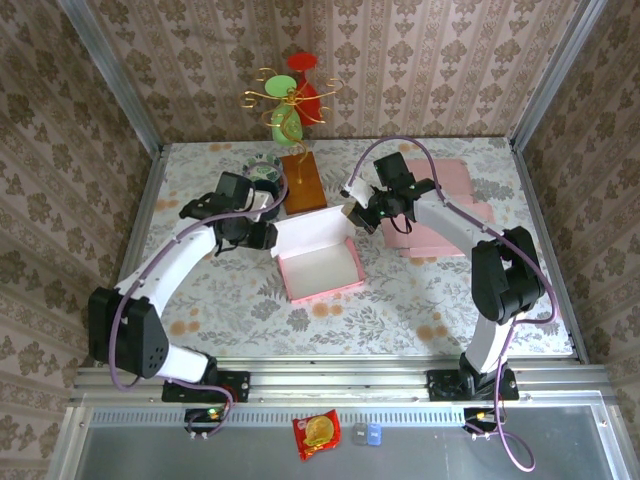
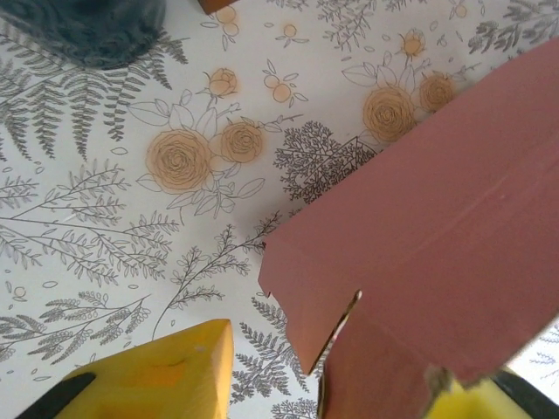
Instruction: Fold the paper box
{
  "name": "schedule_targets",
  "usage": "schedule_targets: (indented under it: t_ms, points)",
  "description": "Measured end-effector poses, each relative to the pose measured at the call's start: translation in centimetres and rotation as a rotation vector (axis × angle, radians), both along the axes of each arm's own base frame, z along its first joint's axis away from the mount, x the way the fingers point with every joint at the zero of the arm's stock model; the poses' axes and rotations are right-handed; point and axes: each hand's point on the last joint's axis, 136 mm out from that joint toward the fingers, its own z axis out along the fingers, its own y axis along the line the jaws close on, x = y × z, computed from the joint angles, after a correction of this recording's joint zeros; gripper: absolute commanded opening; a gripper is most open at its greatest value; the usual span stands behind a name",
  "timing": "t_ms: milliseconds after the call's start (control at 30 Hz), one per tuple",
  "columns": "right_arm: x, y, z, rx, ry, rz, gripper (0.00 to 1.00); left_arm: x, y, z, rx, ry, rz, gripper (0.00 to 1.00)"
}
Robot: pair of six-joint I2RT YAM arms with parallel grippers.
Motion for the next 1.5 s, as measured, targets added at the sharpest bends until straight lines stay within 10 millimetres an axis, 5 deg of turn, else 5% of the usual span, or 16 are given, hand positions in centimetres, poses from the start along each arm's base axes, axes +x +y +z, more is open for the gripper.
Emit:
schedule_targets:
  t_ms: [467,700,1067,1500]
  points:
    - [0.0,0.0,-0.1,0.006,0.019,-0.031,0.00,0.8,-0.8,-1.3,0.021,0.010,-0.015,0.00]
    - [0.0,-0.1,0.0,0.002,0.055,-0.122,0.13,1.5,-0.9,-1.3,0.061,-0.019,0.023,0.00]
    - [0.1,-0.4,0.6,0.026,0.100,-0.243,0.17,2.7,-0.7,-1.1,0.087,-0.054,0.059,0.00]
    - [-0.3,-0.3,0.3,0.013,0.122,-0.274,0.00,3.1,-0.8,-1.0,0.084,-0.062,0.063,0.00]
